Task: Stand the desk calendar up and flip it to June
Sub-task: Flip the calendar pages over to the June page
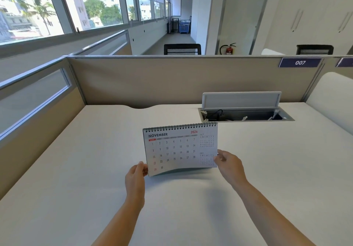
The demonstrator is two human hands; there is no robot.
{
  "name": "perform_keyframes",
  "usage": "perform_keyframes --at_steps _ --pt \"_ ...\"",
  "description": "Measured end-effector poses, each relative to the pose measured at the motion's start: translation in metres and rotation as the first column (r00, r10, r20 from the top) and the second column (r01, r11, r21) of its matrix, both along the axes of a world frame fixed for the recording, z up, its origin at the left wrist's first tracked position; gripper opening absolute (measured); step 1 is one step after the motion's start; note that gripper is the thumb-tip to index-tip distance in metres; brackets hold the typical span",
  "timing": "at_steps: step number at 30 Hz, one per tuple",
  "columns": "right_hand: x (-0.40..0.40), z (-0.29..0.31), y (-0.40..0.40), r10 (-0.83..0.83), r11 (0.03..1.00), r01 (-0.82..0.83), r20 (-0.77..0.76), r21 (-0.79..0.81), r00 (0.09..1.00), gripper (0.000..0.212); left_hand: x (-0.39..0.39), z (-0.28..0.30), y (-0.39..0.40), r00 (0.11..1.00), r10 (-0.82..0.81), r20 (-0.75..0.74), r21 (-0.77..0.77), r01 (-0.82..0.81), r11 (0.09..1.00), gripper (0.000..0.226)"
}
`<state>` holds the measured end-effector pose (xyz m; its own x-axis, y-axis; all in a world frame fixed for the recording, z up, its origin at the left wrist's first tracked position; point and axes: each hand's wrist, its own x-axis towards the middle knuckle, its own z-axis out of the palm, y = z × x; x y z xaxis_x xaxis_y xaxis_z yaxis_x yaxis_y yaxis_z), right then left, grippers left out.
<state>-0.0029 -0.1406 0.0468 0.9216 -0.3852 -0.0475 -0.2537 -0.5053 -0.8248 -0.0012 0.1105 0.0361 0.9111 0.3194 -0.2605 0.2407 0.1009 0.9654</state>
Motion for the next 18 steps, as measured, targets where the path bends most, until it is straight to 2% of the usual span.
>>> perform_keyframes --at_steps 3,7,10,12,14,15,16,18 --pt "0.000 -0.002 0.001 0.001 0.999 -0.001 -0.003 0.049 1.000 0.039 -0.001 0.002 -0.001 0.999 -0.029 0.021 0.039 0.028 0.999 0.023" --pt "0.000 0.002 -0.002 -0.023 0.977 0.019 0.015 0.214 1.000 0.025 -0.005 0.013 -0.004 0.988 -0.127 0.087 0.092 0.119 0.989 0.016" --pt "0.000 0.011 -0.006 -0.051 0.926 0.059 -0.033 0.374 0.998 0.046 -0.007 0.032 -0.003 0.962 -0.188 0.197 0.143 0.162 0.977 0.035" --pt "-0.001 0.011 -0.012 -0.080 0.854 0.090 -0.042 0.513 0.996 0.050 -0.006 0.054 0.001 0.928 -0.241 0.283 0.152 0.205 0.967 0.034" --pt "-0.002 0.006 -0.018 -0.070 0.799 0.078 -0.038 0.596 0.997 0.045 0.001 0.080 0.008 0.897 -0.283 0.341 0.066 0.278 0.958 0.016" --pt "-0.001 0.004 -0.019 -0.049 0.796 0.062 -0.038 0.602 0.998 0.044 0.007 0.092 0.011 0.880 -0.306 0.364 -0.015 0.334 0.943 0.016" --pt "-0.001 0.003 -0.020 -0.025 0.804 0.050 -0.051 0.592 0.998 0.045 0.015 0.103 0.014 0.863 -0.325 0.386 -0.091 0.387 0.918 0.025" --pt "-0.002 0.003 -0.018 0.018 0.831 0.029 -0.079 0.555 0.997 0.042 0.032 0.122 0.019 0.843 -0.357 0.402 -0.147 0.444 0.884 0.050"
